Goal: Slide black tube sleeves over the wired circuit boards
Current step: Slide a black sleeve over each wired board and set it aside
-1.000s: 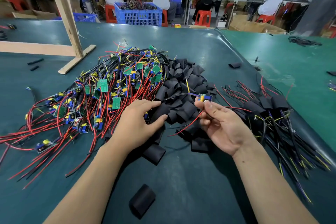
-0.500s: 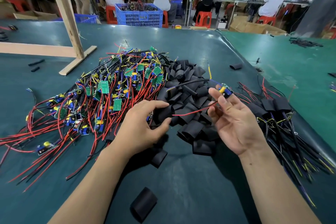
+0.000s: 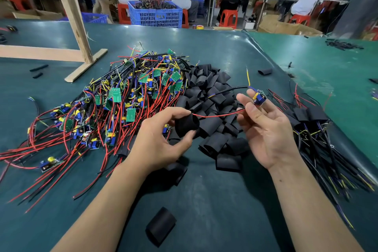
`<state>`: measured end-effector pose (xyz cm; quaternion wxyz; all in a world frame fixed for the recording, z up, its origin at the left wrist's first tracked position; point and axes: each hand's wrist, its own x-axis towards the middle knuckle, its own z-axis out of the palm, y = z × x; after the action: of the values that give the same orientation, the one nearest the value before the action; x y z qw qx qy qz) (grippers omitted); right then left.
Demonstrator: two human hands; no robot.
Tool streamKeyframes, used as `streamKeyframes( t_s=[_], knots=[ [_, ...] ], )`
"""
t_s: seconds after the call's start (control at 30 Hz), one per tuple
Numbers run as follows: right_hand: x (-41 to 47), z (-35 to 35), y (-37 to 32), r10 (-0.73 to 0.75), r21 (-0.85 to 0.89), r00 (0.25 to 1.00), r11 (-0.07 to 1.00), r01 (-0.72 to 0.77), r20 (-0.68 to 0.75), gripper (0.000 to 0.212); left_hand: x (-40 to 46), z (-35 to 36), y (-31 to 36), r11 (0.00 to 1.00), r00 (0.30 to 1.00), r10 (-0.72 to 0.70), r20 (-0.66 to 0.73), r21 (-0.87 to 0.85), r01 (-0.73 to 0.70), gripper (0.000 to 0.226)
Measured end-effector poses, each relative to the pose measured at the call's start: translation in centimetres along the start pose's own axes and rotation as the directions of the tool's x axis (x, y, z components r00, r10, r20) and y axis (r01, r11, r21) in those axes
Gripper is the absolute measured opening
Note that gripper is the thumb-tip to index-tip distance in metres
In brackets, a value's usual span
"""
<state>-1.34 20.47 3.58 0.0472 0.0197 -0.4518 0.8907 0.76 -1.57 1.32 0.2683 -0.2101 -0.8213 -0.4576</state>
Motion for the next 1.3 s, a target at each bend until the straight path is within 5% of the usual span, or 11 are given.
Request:
streamKeyframes(
  t_s=[0.47, 1.3],
  knots=[
    [-0.1, -0.1, 0.1, 0.004, -0.077, 1.000, 0.997, -0.004, 0.000, 0.039, 0.2, 0.0, -0.6, 0.999, 0.995, 0.025, -0.095, 0.027, -0.022, 0.036],
    [0.3, -0.4, 1.3, -0.109, -0.299, 0.994, 0.949, 0.097, -0.024, 0.032, 0.3, -0.1, -0.9, 0.997, 0.996, 0.064, -0.059, 0.048, -0.061, 0.037]
  ],
)
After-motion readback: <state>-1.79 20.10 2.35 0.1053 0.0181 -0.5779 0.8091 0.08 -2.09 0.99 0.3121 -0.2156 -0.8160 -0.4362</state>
